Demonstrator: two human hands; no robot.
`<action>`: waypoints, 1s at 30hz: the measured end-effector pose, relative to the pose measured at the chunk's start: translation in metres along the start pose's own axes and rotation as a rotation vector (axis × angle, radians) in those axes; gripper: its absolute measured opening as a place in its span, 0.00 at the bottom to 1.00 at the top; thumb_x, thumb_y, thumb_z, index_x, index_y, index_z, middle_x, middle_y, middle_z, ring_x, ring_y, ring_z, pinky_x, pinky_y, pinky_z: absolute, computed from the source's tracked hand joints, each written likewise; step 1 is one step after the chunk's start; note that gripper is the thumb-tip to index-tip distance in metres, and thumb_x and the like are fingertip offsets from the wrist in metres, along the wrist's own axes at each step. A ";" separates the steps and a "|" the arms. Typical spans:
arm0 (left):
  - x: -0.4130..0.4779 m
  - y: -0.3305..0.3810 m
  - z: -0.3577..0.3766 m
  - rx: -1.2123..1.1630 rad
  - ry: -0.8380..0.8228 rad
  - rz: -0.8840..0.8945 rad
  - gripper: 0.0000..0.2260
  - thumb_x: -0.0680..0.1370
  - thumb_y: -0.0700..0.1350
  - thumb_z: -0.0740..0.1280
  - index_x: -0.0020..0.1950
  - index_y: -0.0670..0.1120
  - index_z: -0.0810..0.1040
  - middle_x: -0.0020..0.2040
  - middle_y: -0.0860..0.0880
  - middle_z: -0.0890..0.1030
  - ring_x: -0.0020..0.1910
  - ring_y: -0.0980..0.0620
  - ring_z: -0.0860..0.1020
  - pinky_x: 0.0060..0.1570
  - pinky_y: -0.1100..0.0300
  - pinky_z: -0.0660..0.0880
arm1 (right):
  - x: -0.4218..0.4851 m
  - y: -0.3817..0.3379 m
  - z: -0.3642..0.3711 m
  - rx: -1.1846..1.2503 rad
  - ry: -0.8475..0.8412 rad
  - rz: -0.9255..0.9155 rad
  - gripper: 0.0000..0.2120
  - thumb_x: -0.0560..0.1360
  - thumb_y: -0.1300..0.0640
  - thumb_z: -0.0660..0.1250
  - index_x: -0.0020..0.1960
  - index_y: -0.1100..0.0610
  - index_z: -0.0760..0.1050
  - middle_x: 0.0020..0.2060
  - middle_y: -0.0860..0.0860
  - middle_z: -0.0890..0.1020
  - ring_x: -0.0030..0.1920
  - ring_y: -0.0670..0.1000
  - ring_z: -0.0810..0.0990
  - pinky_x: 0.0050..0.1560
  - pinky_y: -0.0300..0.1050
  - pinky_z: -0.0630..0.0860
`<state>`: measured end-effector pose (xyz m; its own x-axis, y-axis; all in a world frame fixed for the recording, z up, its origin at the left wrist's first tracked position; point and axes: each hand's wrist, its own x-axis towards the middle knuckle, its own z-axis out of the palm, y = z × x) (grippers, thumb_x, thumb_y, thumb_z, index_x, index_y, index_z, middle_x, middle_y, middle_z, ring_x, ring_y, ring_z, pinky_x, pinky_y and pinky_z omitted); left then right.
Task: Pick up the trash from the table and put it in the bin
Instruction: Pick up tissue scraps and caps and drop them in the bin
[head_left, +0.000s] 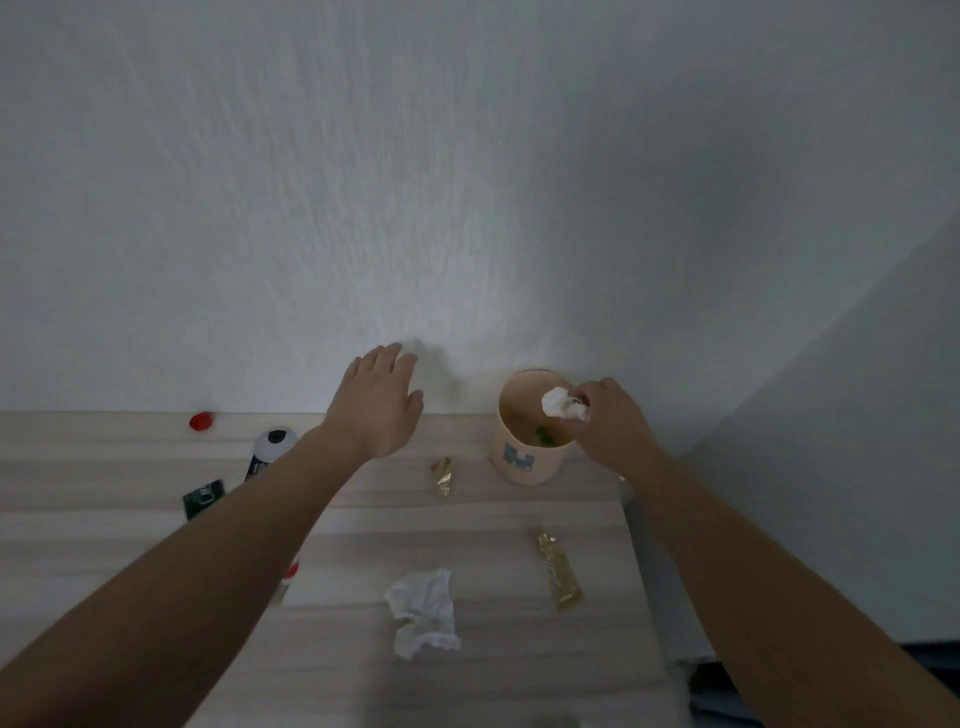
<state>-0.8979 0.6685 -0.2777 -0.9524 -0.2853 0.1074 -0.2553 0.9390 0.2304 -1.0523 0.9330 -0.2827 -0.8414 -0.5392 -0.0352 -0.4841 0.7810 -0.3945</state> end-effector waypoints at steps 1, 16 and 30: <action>-0.001 -0.005 0.000 -0.006 0.002 -0.006 0.23 0.79 0.49 0.60 0.72 0.40 0.64 0.73 0.37 0.65 0.73 0.38 0.62 0.72 0.44 0.58 | 0.005 -0.002 0.003 -0.008 -0.014 0.002 0.12 0.73 0.55 0.68 0.52 0.61 0.74 0.46 0.55 0.73 0.42 0.54 0.74 0.42 0.43 0.67; 0.017 -0.019 0.021 -0.097 -0.026 -0.062 0.24 0.79 0.49 0.62 0.72 0.40 0.65 0.73 0.37 0.64 0.73 0.39 0.61 0.71 0.46 0.60 | 0.062 -0.007 0.034 -0.024 -0.008 0.022 0.28 0.73 0.48 0.69 0.68 0.56 0.64 0.61 0.55 0.70 0.54 0.54 0.75 0.53 0.46 0.74; 0.010 -0.006 0.013 -0.106 -0.038 -0.083 0.25 0.80 0.50 0.61 0.73 0.41 0.63 0.74 0.38 0.63 0.74 0.40 0.59 0.72 0.47 0.57 | 0.039 -0.009 0.023 -0.253 -0.003 -0.112 0.32 0.75 0.44 0.60 0.74 0.58 0.59 0.74 0.56 0.63 0.74 0.57 0.58 0.73 0.54 0.57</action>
<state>-0.9084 0.6624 -0.2900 -0.9349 -0.3518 0.0474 -0.3164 0.8864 0.3379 -1.0758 0.8977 -0.3013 -0.7787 -0.6274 -0.0072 -0.6190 0.7701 -0.1544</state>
